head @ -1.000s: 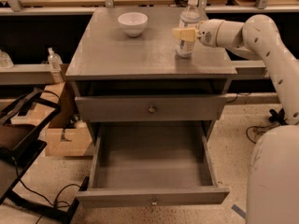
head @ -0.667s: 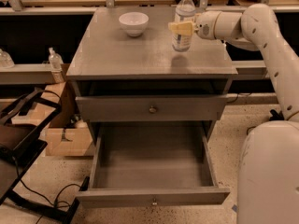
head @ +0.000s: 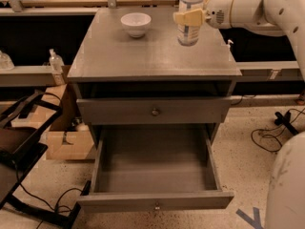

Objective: Place blue plastic bottle into middle drawer

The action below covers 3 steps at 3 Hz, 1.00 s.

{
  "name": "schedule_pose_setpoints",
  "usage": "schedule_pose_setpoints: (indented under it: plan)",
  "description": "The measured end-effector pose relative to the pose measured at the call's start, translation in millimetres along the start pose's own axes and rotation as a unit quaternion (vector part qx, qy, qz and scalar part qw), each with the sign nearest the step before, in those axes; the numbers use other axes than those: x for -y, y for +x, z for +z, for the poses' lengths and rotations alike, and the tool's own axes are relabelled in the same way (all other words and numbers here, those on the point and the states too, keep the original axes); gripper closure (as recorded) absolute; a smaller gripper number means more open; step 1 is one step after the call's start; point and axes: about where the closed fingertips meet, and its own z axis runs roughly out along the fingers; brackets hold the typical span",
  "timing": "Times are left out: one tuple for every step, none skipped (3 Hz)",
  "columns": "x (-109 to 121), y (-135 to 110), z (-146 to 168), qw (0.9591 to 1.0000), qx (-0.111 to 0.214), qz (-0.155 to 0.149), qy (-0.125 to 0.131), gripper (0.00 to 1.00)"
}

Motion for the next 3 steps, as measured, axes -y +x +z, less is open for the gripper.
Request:
schedule_pose_setpoints:
  plan:
    - [-36.7, -20.3, -38.1, 1.0, -0.005, -0.002, 0.003, 1.0]
    - [-85.4, -5.2, -80.4, 0.9998, -0.009, 0.011, 0.015, 1.0]
    - [-119.0, 66.7, -81.3, 0.9987, -0.05, 0.011, -0.002, 1.0]
